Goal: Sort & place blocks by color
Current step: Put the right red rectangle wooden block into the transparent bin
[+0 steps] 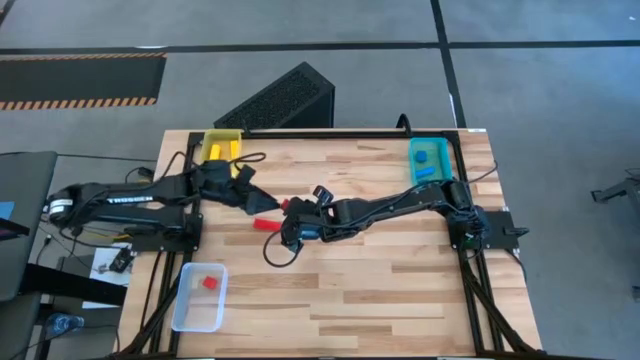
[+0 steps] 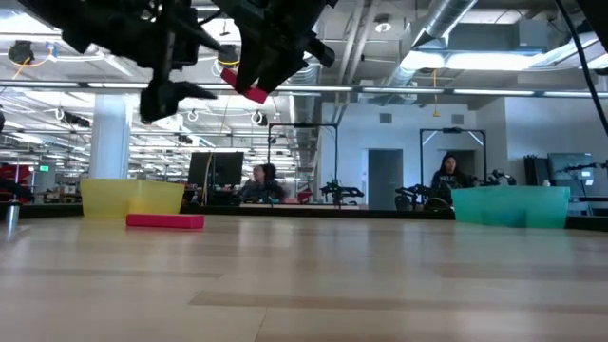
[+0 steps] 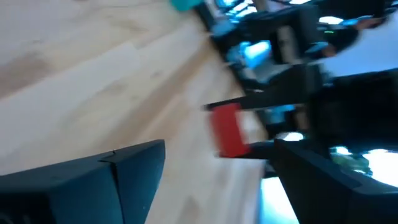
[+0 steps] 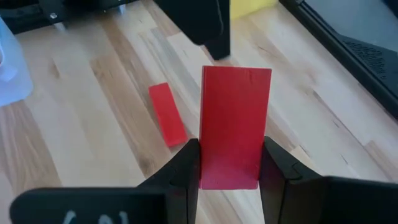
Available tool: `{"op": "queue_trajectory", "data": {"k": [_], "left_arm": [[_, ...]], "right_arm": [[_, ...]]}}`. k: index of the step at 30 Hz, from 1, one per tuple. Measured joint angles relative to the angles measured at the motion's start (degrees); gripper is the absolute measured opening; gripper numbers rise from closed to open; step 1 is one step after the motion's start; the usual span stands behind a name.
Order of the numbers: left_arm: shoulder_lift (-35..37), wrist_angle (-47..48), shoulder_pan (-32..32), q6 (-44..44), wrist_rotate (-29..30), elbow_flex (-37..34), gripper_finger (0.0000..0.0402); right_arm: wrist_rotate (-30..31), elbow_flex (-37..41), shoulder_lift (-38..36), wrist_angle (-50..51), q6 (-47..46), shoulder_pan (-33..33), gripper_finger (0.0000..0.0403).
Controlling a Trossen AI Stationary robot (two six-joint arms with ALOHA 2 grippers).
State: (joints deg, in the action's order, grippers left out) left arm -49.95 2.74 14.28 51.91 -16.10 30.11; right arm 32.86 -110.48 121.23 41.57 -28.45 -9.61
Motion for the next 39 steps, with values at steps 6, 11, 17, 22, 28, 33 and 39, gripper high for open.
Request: {"op": "queue_trajectory", "data": {"k": [6,11,17,22,28,33,39], "left_arm": [[-4.28,-2.97,0.01,3.32,-3.19,0.03,0.0271],[-6.58,-4.90,0.02,2.83,-3.23,0.00,0.0271],[-8.96,-7.36,0.01,4.03,-3.16,0.02,0.0271],[-12.06,-10.59,-0.13,4.36,-4.54,0.00,0.0266],[-13.54,-11.72,-0.17,4.18,-5.68,0.02,0.0211],[-13.51,-14.40,-0.11,2.26,-6.18,0.07,0.0121],[-13.60,-15.78,-0.02,0.84,-5.73,-0.02,0.0026]], "right_arm": [[0.06,0.00,0.00,-0.46,-1.99,-0.02,0.0115],[0.13,0.00,0.00,-1.34,-1.08,-0.22,0.0115],[0.12,0.00,0.00,-1.36,1.29,-0.11,0.0116],[-1.02,0.00,-0.02,-2.29,1.61,0.45,0.0116],[-1.32,0.00,-0.02,-3.73,1.44,0.73,0.0117],[-1.27,0.00,-0.02,-4.10,1.30,0.16,0.0117],[-0.56,0.00,-0.10,-3.71,1.73,-0.02,0.0117]]}}
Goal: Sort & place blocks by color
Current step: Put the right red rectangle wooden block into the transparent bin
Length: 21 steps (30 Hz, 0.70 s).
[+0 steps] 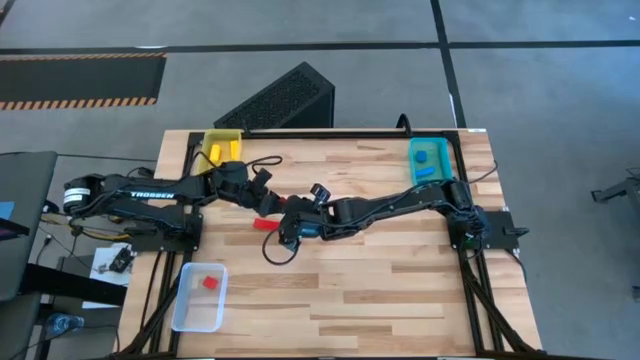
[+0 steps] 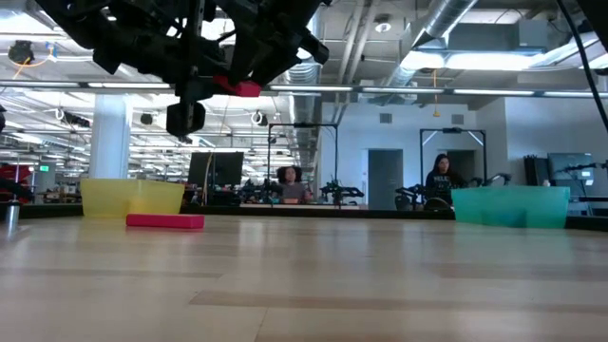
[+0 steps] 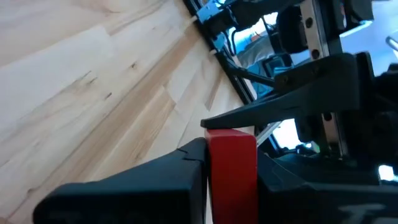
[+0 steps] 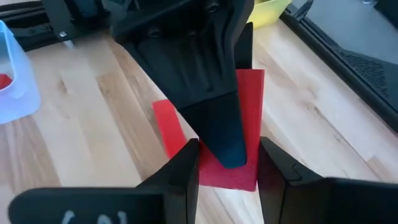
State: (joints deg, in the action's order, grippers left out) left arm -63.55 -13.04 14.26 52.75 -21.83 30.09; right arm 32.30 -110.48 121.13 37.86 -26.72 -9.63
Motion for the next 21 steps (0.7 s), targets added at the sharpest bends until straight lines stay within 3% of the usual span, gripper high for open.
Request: {"op": "queue_trajectory", "data": {"k": [5,10,15,21], "left_arm": [[0.21,1.41,-0.04,-2.66,-0.34,0.00,0.0026],[4.33,10.20,0.00,-8.59,2.58,0.09,0.0031],[14.21,24.65,-0.09,-16.07,6.34,0.09,0.0028],[27.24,39.67,-3.75,-20.67,8.51,0.09,0.0033]], "right_arm": [[-0.75,0.00,-0.01,-0.26,-0.30,0.05,0.0144],[-1.88,0.00,-0.01,-1.65,-1.96,0.60,0.0202],[-3.02,2.38,-0.01,-5.99,-1.94,1.62,0.0251],[-10.41,5.76,-0.03,-11.54,-1.70,3.90,0.0258]]}}
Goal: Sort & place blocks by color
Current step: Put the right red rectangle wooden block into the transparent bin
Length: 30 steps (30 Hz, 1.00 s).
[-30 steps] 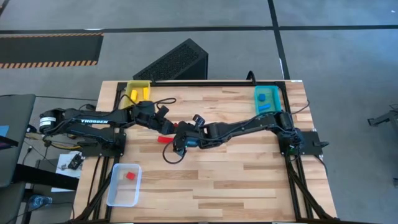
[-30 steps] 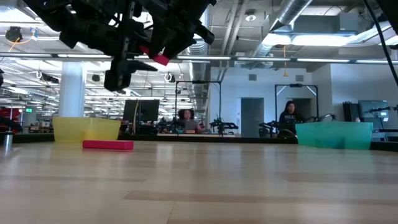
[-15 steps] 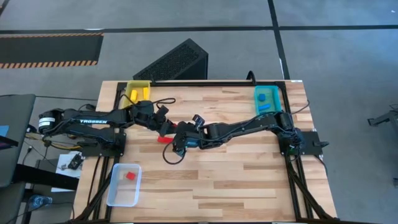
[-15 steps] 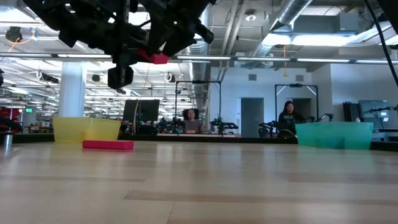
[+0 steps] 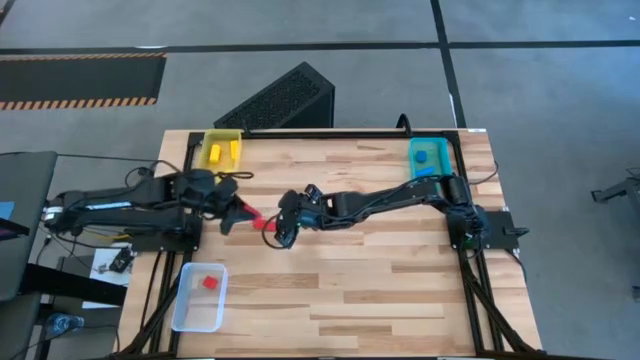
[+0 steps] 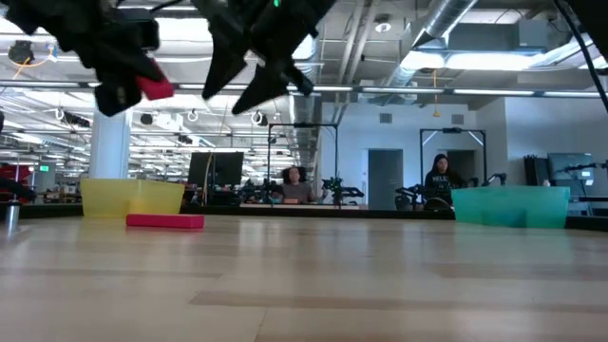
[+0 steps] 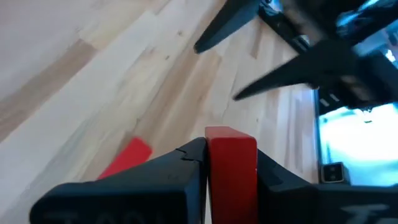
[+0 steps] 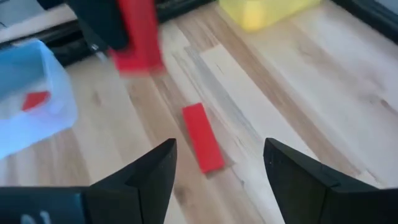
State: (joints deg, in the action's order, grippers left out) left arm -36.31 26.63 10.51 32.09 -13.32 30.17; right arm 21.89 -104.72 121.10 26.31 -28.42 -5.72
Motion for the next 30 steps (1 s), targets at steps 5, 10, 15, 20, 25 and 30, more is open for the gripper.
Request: {"op": "queue_trajectory", "data": {"k": [5,10,15,20,25,30], "left_arm": [[6.97,8.28,-4.38,2.49,2.59,0.00,0.0031],[12.97,22.38,-11.59,7.52,-1.68,0.00,0.0031],[16.56,32.17,-20.13,14.12,-1.51,-0.04,0.0029],[15.03,28.29,-27.10,16.14,-1.29,-0.04,0.0030],[9.89,28.18,-33.85,19.40,0.85,-0.80,0.0030],[5.03,26.63,-41.21,22.75,1.44,-0.67,0.0030]], "right_arm": [[-1.45,2.29,0.16,-4.51,3.93,0.66,0.0260],[-2.70,5.09,0.08,-9.00,8.01,1.10,0.0260],[-5.20,6.09,2.39,-14.31,8.95,2.24,0.0260],[-5.65,5.61,8.26,-17.89,11.99,2.37,0.0260],[-7.47,4.48,11.99,-13.75,9.59,3.24,0.0260],[-11.01,3.43,15.53,-15.59,8.87,3.60,0.0260]]}}
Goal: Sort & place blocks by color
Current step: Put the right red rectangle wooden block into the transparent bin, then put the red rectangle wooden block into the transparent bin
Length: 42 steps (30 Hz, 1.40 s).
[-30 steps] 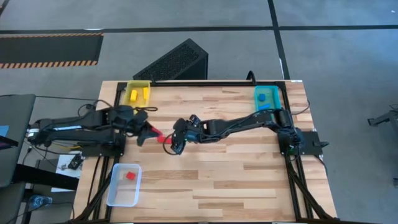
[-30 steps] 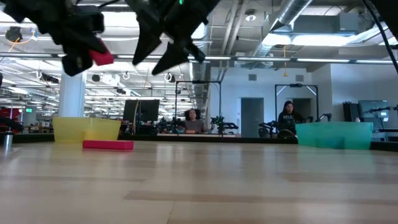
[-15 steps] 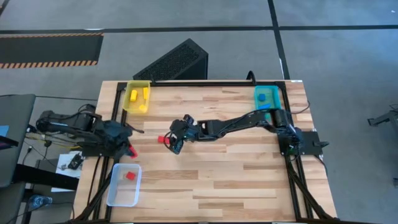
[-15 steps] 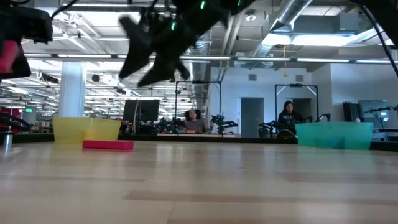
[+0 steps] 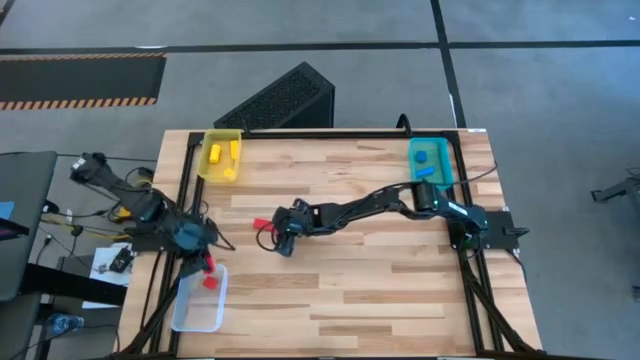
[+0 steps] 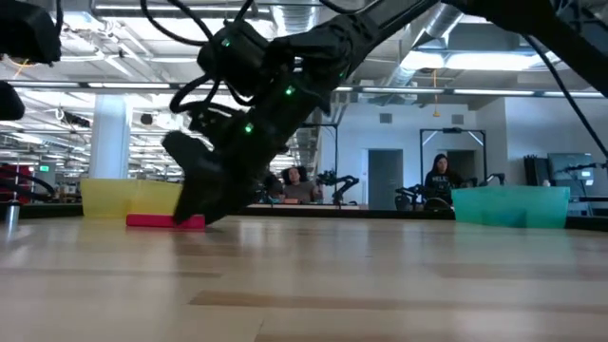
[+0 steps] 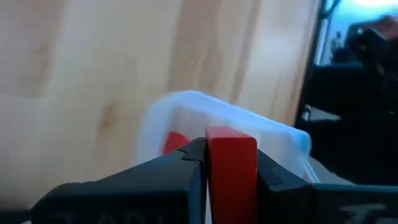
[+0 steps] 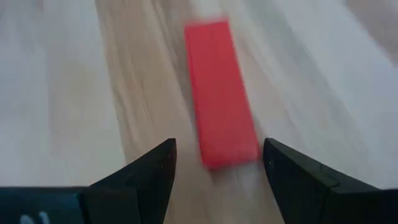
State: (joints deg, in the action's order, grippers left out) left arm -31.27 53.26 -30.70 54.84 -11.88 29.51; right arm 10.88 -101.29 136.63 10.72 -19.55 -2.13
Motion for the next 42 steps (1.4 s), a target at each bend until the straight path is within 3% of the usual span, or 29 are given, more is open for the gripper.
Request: {"op": "queue_trajectory", "data": {"k": [9,17,21,28,31,33,36,39,42], "left_arm": [[-4.27,-1.38,-10.41,12.10,0.56,-0.01,0.0044],[-10.15,-2.45,-15.29,12.45,4.03,-0.01,0.0099],[-13.89,-3.14,-16.01,9.31,6.96,-0.01,0.0118],[-16.14,-4.98,-12.07,2.80,7.00,0.00,0.0130],[-14.64,-6.51,-8.92,-0.19,5.13,2.25,0.0123],[-13.01,-6.51,-7.20,-0.57,8.26,4.34,0.0117],[-9.20,-6.12,-5.27,0.72,18.76,6.57,0.0113],[-4.59,-8.26,-3.27,1.26,29.86,6.96,0.0112],[-1.00,-11.48,-0.82,2.82,37.18,6.96,0.0112]], "right_arm": [[-1.82,-0.79,1.32,0.04,0.09,0.49,0.0260],[-2.15,-0.79,1.32,0.18,-0.04,1.00,0.0242],[-1.67,-0.77,1.32,0.68,-0.01,0.81,0.0208],[-0.83,-0.77,1.03,2.01,-2.44,-0.25,0.0099],[0.97,-0.52,-0.49,3.68,-6.94,-0.96,0.0091],[5.92,-0.31,-2.38,5.50,-7.65,-2.07,0.0091],[13.85,-0.54,-6.68,5.99,-6.75,-3.82,0.0091],[17.54,-0.70,-10.06,6.85,-1.51,-4.32,0.0095],[21.33,-0.44,-13.34,8.98,4.08,-4.55,0.0104]]}}
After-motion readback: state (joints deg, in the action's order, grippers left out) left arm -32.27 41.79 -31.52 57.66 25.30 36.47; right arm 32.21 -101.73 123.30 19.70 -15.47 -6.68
